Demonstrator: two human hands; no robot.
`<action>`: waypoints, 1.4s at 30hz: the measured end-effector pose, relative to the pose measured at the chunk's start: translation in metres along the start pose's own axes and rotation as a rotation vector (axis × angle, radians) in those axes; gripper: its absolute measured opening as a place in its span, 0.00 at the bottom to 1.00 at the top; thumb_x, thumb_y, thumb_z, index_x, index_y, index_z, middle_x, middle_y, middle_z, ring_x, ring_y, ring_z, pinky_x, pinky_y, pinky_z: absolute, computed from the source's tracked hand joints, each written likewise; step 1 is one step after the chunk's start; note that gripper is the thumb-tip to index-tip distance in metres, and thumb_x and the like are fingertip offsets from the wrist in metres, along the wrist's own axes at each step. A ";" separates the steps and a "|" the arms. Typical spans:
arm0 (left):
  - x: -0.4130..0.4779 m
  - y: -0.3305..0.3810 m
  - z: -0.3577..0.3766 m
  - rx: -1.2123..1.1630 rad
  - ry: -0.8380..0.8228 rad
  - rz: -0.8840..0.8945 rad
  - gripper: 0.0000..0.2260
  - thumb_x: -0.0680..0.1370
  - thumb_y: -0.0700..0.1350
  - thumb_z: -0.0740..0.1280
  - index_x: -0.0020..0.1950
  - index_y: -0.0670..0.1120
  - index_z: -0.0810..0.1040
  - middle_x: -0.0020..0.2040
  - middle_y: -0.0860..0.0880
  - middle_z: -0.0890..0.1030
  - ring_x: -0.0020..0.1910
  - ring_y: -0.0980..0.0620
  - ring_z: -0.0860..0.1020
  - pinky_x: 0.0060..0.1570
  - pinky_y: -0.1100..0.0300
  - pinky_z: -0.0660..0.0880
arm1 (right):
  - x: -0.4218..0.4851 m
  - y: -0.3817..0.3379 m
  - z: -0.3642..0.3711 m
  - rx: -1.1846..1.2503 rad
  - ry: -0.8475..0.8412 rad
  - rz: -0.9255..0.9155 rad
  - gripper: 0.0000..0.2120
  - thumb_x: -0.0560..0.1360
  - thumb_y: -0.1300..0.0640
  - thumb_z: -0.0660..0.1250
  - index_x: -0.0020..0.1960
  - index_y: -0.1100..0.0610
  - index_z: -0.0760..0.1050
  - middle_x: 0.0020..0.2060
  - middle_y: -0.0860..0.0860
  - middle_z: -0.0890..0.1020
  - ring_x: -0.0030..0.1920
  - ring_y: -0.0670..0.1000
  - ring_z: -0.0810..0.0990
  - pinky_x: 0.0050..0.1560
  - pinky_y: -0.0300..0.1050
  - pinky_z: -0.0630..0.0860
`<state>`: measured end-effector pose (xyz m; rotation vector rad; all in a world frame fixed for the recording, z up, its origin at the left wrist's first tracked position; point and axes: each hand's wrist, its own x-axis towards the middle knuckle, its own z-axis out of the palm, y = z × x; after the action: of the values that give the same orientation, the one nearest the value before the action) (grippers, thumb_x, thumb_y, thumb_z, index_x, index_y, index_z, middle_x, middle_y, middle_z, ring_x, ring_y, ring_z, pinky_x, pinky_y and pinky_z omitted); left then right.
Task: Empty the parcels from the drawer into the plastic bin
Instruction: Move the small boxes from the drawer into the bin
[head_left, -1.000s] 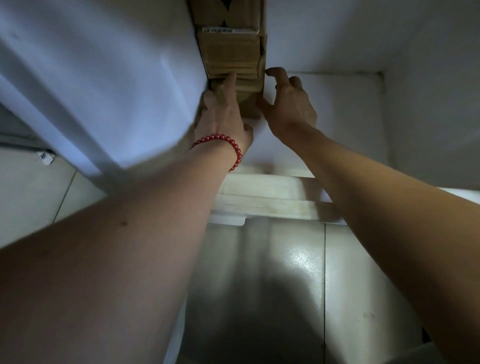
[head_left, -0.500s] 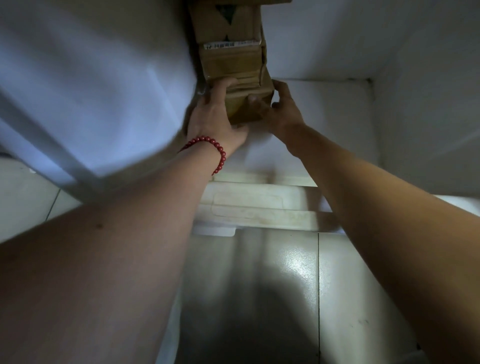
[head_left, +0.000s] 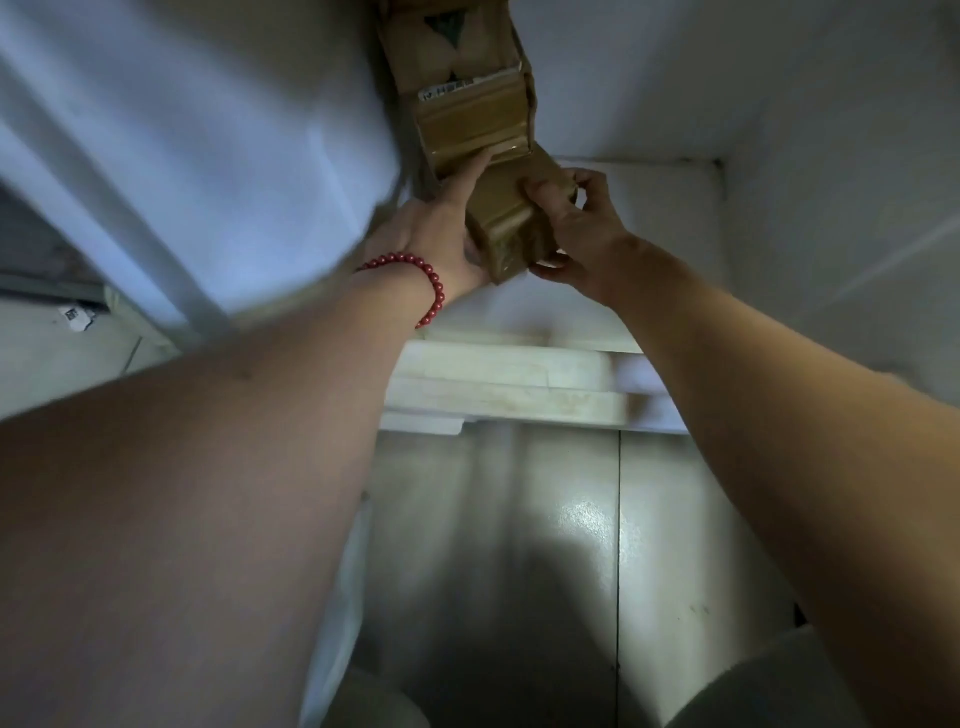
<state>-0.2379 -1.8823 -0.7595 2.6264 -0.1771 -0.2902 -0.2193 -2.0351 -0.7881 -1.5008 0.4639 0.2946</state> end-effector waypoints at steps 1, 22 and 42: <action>-0.003 0.002 -0.003 0.069 0.014 0.009 0.42 0.72 0.53 0.71 0.76 0.62 0.46 0.57 0.47 0.80 0.57 0.46 0.77 0.59 0.50 0.73 | -0.005 0.000 0.000 -0.008 0.014 0.006 0.15 0.78 0.51 0.66 0.58 0.48 0.61 0.48 0.49 0.75 0.46 0.52 0.78 0.44 0.49 0.79; -0.154 0.066 -0.053 0.112 0.102 0.143 0.30 0.76 0.54 0.66 0.75 0.54 0.58 0.70 0.46 0.69 0.67 0.43 0.70 0.61 0.47 0.71 | -0.233 -0.032 -0.058 -0.256 0.350 -0.203 0.17 0.66 0.38 0.68 0.51 0.39 0.68 0.58 0.54 0.74 0.60 0.57 0.74 0.59 0.58 0.76; -0.289 0.074 -0.058 -0.543 0.091 0.058 0.27 0.73 0.55 0.72 0.64 0.61 0.59 0.65 0.51 0.74 0.59 0.50 0.76 0.55 0.54 0.75 | -0.344 -0.009 -0.065 -0.014 0.208 -0.186 0.17 0.79 0.44 0.61 0.58 0.55 0.61 0.41 0.51 0.76 0.41 0.50 0.78 0.35 0.39 0.75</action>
<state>-0.5100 -1.8688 -0.6239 2.0872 -0.1226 -0.1674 -0.5244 -2.0669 -0.6192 -1.5835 0.4837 -0.0049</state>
